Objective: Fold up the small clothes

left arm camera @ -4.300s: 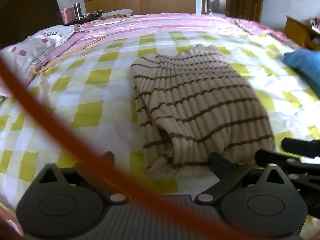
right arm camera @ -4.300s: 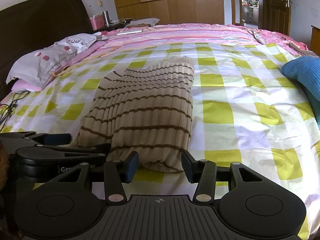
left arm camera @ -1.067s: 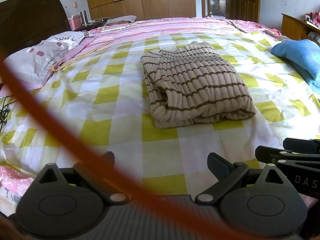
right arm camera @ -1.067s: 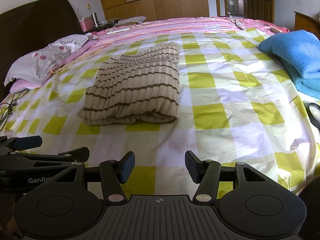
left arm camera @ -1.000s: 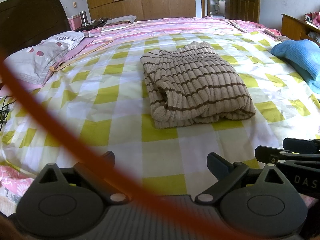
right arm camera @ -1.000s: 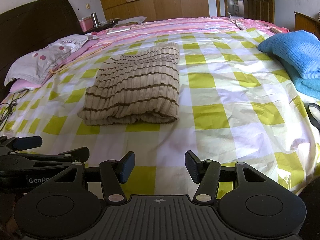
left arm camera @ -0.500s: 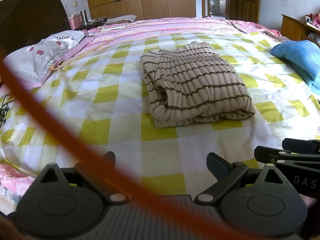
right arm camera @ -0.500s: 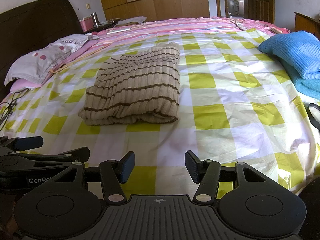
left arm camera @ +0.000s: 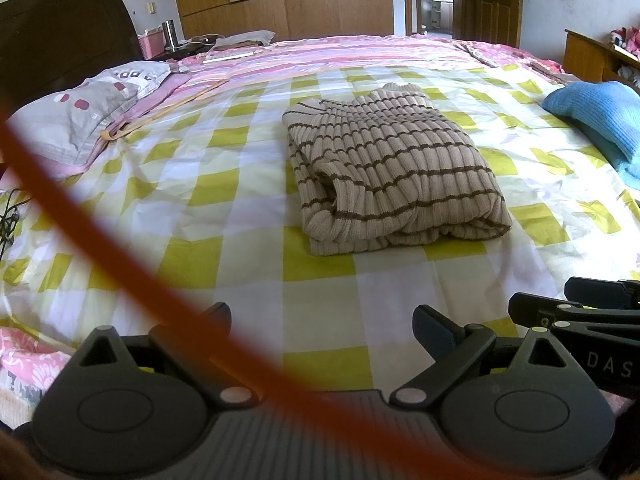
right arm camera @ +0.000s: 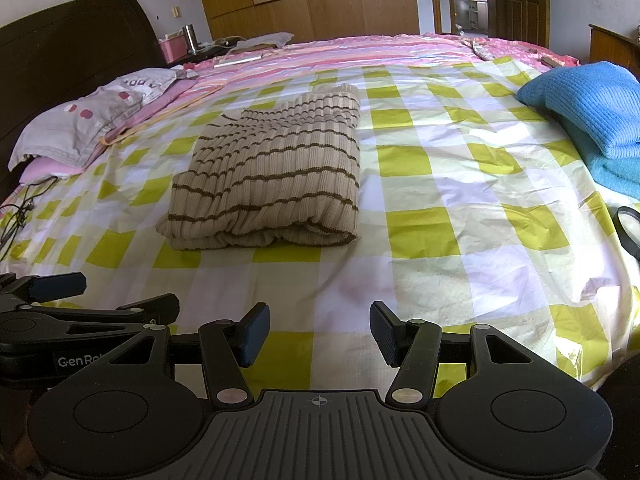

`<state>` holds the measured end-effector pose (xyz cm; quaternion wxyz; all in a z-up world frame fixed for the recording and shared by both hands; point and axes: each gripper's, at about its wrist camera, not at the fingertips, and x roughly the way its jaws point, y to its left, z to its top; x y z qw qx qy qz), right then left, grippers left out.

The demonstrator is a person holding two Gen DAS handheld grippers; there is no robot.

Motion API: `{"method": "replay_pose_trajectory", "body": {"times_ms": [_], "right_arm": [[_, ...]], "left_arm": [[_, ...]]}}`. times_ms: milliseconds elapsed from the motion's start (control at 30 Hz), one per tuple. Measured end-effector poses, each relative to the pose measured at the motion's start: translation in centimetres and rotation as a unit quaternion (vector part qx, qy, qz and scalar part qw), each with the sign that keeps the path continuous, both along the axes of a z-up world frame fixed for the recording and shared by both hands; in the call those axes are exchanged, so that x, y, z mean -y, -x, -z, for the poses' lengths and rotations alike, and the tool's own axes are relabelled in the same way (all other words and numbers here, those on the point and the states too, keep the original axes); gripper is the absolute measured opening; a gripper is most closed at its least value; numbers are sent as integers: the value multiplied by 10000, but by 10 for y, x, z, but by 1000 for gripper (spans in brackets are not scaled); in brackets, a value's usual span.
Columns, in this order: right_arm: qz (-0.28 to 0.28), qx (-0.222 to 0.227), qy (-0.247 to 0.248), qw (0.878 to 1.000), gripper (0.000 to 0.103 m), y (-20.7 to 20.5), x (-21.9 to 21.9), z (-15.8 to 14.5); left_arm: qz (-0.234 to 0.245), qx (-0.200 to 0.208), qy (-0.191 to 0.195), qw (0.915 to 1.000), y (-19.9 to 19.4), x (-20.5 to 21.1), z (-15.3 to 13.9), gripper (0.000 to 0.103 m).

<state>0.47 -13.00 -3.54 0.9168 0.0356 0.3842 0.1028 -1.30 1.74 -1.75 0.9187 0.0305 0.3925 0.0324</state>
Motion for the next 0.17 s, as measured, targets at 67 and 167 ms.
{"method": "replay_pose_trajectory", "body": {"times_ms": [67,167], "right_arm": [[-7,-1,3,10000,55,-1,1,0],[-24,-11,6,10000,55,-1,0,0]], "left_arm": [[-10,-2,-2,10000,0,1,0,102],[-24,-8,-4,10000,0,1,1,102]]}}
